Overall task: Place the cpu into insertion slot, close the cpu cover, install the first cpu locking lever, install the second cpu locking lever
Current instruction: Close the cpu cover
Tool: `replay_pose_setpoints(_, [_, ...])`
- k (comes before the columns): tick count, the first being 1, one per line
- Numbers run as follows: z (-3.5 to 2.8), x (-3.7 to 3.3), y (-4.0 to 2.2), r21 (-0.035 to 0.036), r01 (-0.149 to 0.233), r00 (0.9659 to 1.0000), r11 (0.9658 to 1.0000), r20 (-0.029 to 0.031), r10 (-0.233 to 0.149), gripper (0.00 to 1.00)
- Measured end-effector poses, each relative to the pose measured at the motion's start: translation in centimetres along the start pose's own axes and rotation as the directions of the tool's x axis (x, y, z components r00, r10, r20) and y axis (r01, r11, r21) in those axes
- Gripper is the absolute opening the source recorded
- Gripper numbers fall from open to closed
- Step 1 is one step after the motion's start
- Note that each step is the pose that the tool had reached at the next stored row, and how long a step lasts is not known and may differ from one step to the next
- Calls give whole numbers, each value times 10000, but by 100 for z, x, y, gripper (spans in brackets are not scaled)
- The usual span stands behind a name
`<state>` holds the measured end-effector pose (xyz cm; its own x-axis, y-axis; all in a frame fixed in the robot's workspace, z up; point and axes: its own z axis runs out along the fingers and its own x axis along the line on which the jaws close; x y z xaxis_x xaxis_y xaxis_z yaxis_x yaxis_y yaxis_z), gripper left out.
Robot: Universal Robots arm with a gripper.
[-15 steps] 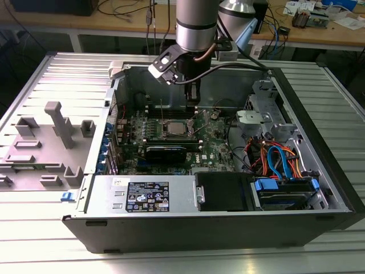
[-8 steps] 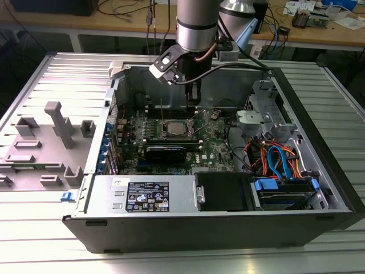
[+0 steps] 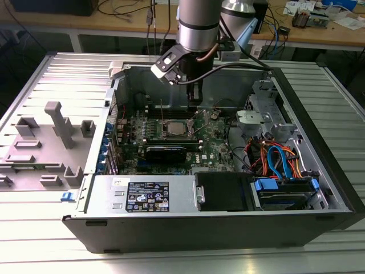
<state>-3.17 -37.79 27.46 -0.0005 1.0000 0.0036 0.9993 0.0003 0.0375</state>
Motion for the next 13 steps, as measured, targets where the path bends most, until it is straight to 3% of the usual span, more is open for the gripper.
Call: replay_pose_setpoints(13, [2,0,47,0,0,10000,10000,0,0,11])
